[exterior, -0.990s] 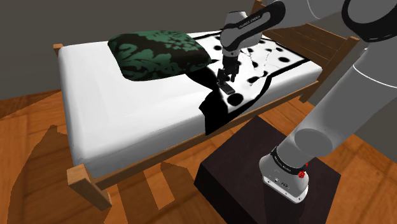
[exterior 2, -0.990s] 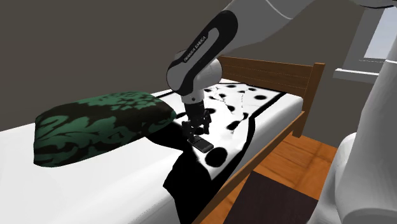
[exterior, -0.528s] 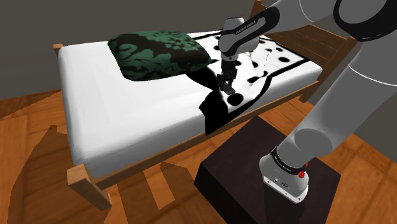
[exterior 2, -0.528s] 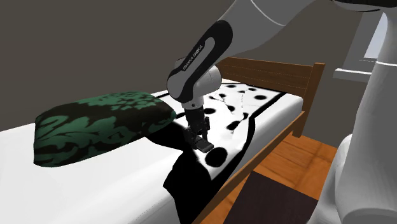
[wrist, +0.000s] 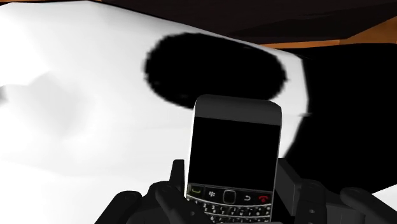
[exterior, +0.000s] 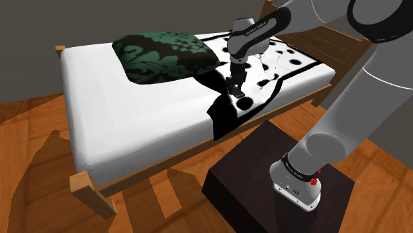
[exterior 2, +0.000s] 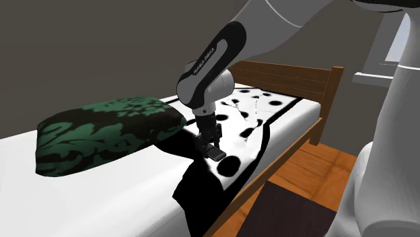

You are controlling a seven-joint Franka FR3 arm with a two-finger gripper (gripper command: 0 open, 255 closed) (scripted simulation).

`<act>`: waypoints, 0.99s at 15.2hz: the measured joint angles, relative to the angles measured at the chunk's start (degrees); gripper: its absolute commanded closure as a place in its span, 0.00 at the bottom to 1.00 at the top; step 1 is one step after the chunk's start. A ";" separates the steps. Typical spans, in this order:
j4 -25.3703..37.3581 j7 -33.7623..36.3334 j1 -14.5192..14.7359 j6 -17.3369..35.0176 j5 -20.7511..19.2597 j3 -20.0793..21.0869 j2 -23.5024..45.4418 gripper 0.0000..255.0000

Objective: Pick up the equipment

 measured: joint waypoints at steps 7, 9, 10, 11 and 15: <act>1.56 0.26 0.04 -4.55 -0.57 -0.04 -2.93 1.00; 1.97 0.39 0.07 -6.00 -0.75 -0.02 -3.99 1.00; 2.32 0.47 0.09 -6.78 -0.81 0.01 -4.43 1.00; 2.91 0.50 0.11 -7.62 -0.84 0.03 -4.68 1.00; 4.32 0.62 0.14 -10.72 -1.11 0.07 -6.39 1.00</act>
